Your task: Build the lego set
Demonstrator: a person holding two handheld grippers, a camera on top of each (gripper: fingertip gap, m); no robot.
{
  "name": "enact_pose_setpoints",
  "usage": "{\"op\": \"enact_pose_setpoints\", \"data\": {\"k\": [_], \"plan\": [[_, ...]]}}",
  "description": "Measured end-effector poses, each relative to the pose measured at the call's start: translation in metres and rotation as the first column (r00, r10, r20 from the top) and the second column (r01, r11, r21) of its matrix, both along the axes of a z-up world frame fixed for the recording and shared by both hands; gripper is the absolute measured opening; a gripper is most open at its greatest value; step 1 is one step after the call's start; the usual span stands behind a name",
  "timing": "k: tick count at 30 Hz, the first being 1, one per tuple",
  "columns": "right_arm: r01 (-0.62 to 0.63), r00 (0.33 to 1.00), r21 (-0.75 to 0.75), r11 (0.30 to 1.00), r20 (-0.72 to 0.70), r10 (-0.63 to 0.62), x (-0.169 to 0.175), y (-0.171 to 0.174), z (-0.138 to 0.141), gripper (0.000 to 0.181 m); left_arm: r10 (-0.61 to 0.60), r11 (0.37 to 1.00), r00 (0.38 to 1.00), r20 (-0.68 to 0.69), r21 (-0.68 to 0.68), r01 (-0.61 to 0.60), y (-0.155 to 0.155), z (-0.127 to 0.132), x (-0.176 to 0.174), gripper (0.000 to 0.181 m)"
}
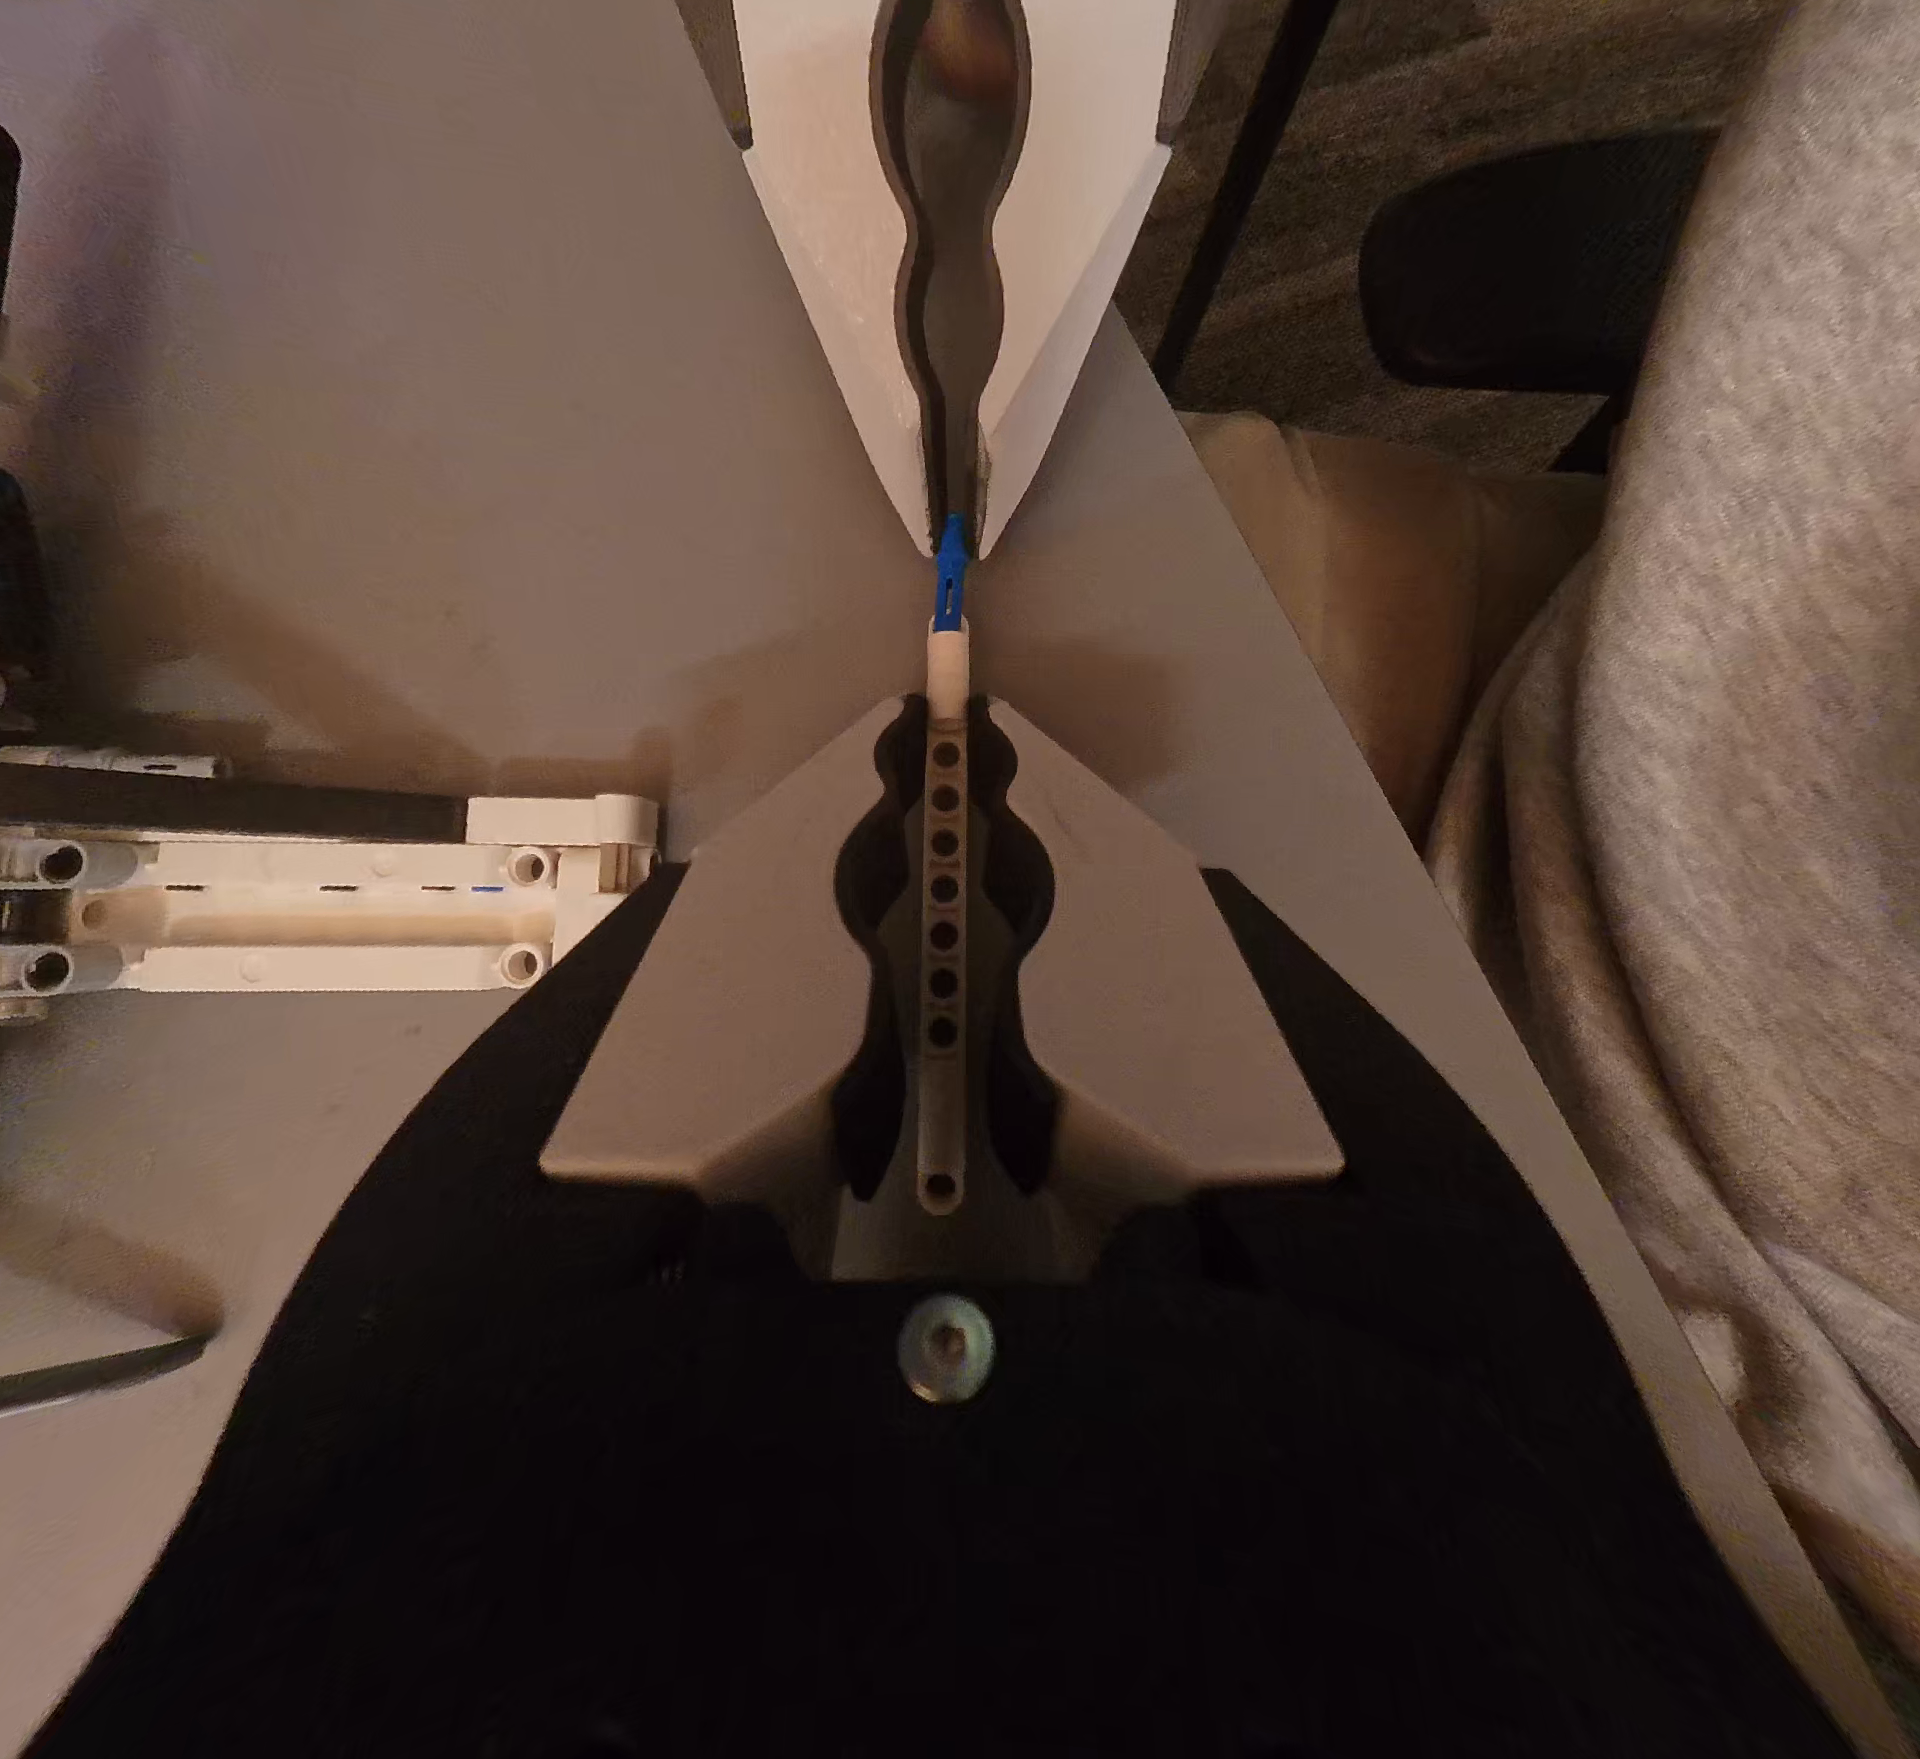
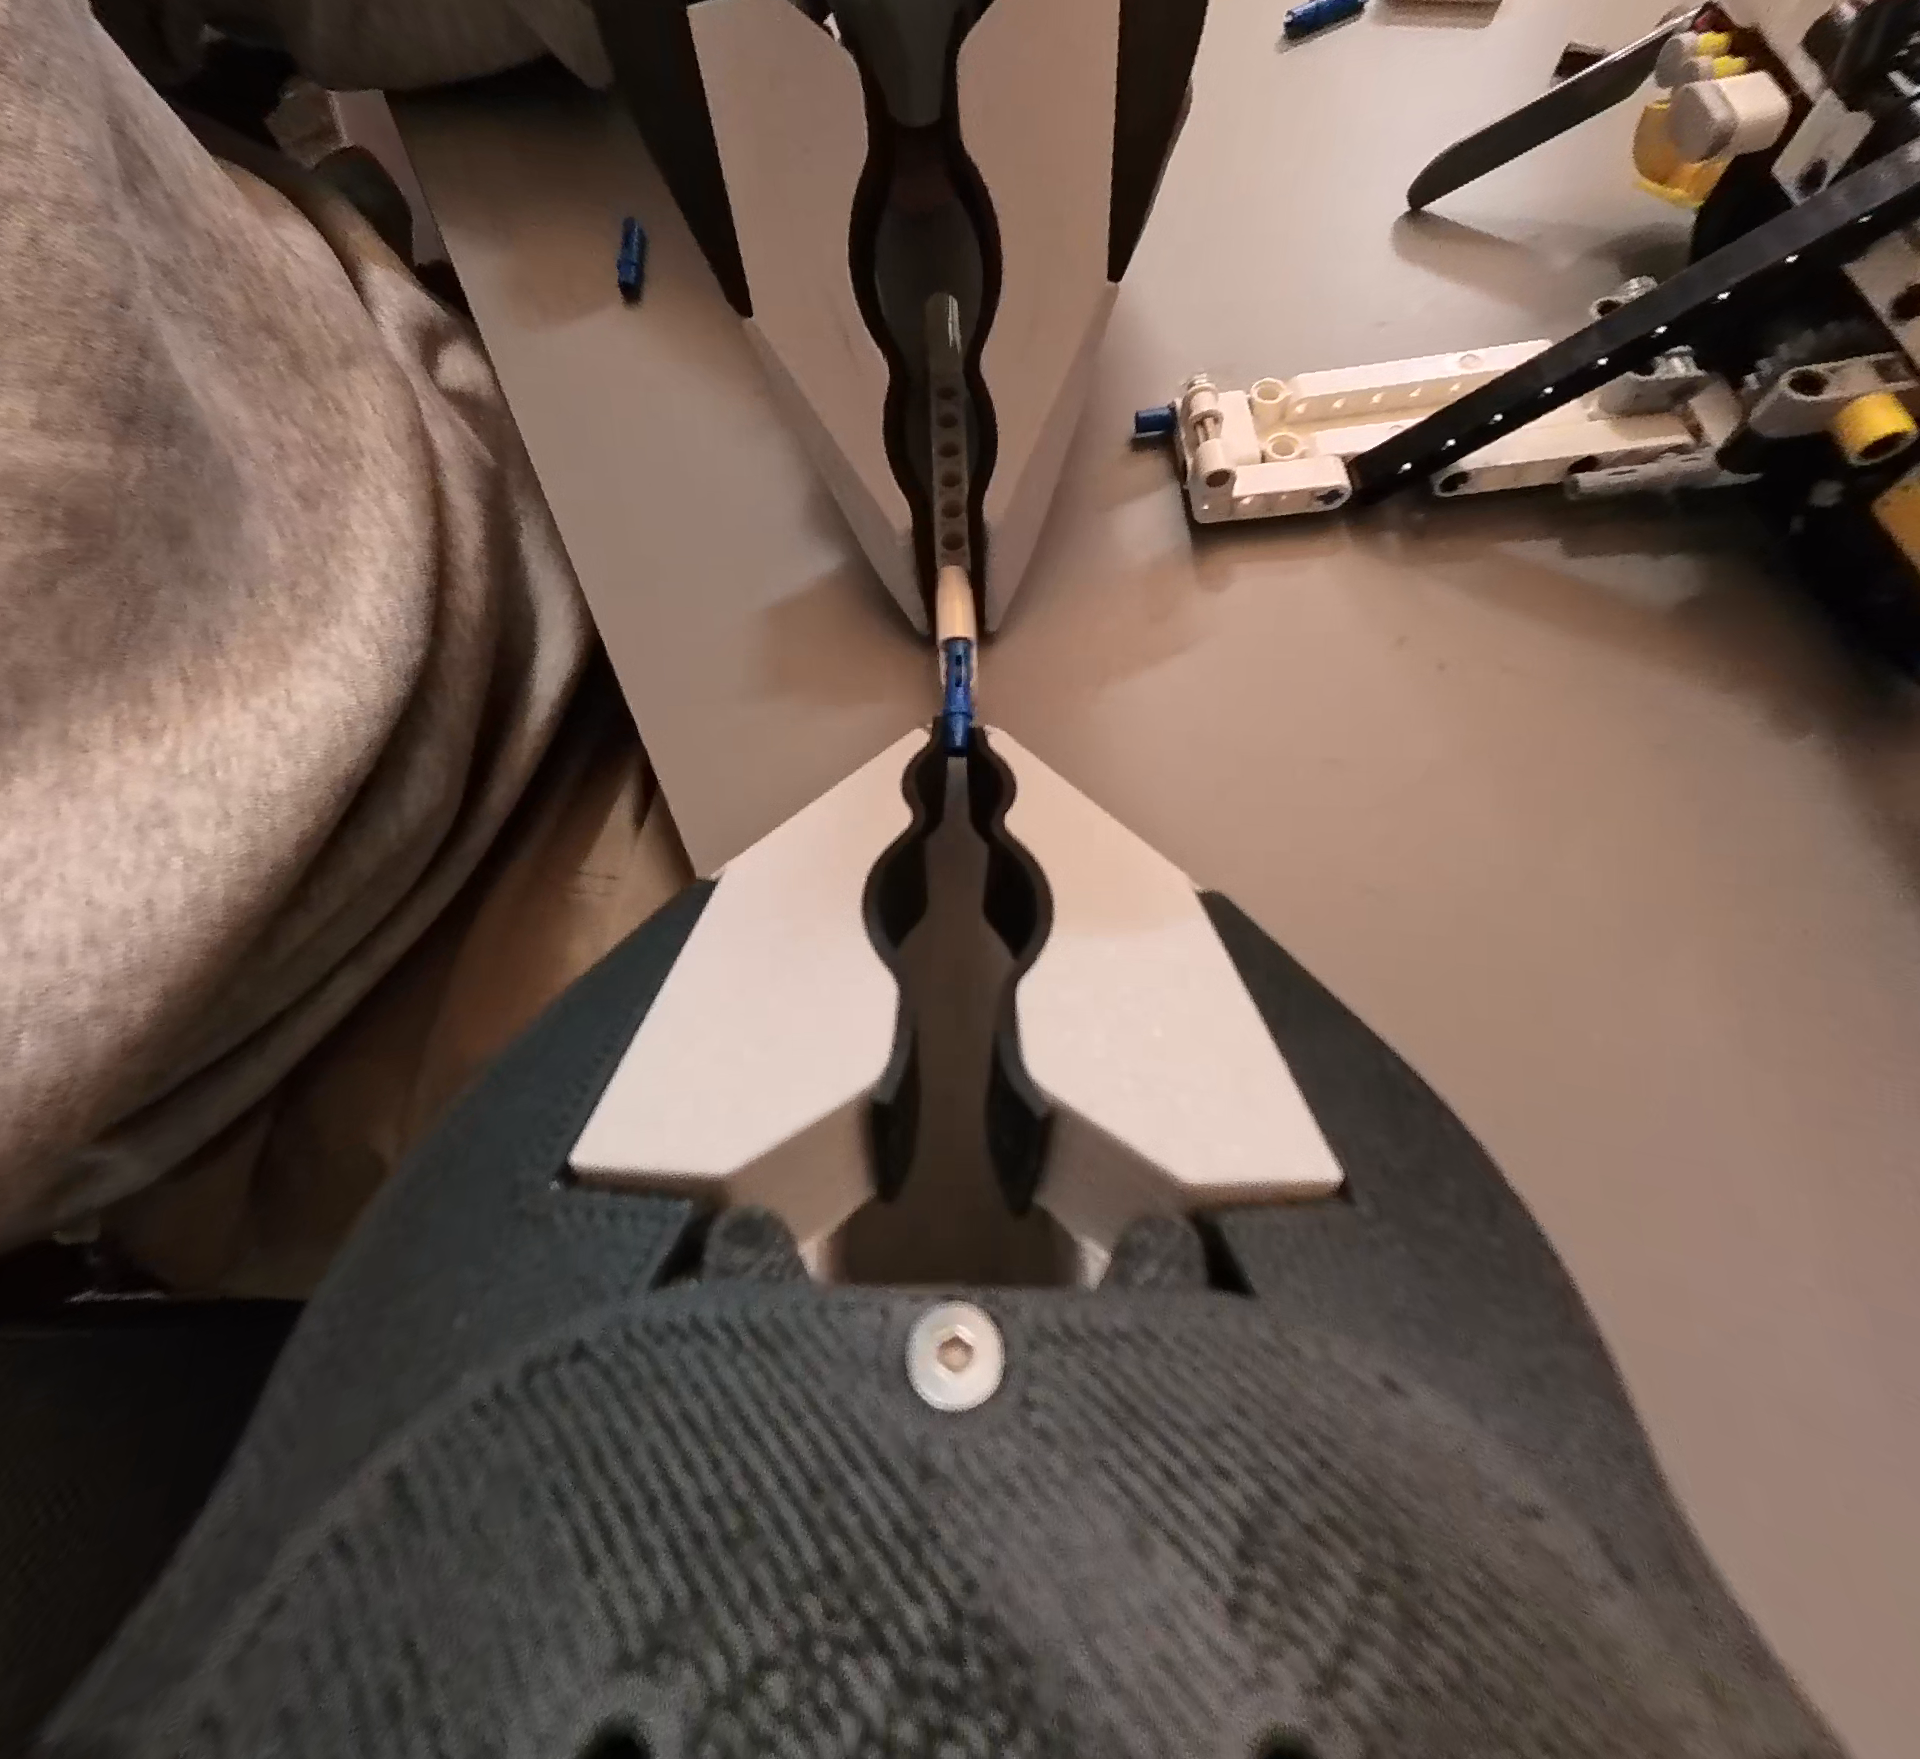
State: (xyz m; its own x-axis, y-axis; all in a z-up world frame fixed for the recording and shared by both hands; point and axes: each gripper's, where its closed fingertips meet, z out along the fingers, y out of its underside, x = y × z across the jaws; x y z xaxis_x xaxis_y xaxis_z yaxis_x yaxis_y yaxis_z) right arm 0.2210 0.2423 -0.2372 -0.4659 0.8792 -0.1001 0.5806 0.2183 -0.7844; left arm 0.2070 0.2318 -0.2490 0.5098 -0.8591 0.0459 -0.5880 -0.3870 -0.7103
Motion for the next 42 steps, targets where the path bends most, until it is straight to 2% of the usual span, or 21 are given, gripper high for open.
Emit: {"op": "enact_pose_setpoints", "data": {"k": [8, 20, 24, 28, 34, 42], "plan": [[-0.004, 0.999, -0.074, 0.997, 0.036, 0.007, 0.000, -0.001, 0.000, 0.002, 0.000, 1.000, 1.000, 0.002, -0.004, 0.000, 0.000, 0.000, 0.000, 0.008], [0.053, 0.992, -0.333, 0.941, 0.124, -0.012, -0.005, 0.003, 0.008, 0.002, 0.009, 1.000, 1.000, -0.004, 0.009, -0.009, 0.000, 0.000, -0.001, 0.007], [0.045, 0.993, -0.270, 0.962, 0.113, -0.014, -0.004, 0.001, 0.004, 0.002, 0.011, 1.000, 1.000, 0.010, -0.010, -0.011, 0.000, 0.001, -0.002, 0.007], [0.023, 0.996, -0.114, 0.993, 0.086, -0.013, -0.003, -0.003, -0.006, 0.003, 0.011, 1.000, 1.000, 0.007, -0.004, -0.011, 0.000, 0.000, -0.002, 0.007], [0.028, 0.997, -0.099, 0.995, 0.069, -0.021, -0.003, -0.002, -0.005, 0.002, 0.011, 1.000, 1.000, 0.008, -0.005, -0.011, 0.000, 0.000, -0.002, 0.007], [0.050, 0.997, 0.082, 0.995, -0.061, -0.045, -0.004, 0.001, -0.003, 0.002, 0.012, 1.000, 1.000, 0.013, -0.014, -0.012, 0.000, 0.001, -0.002, 0.007]]}}
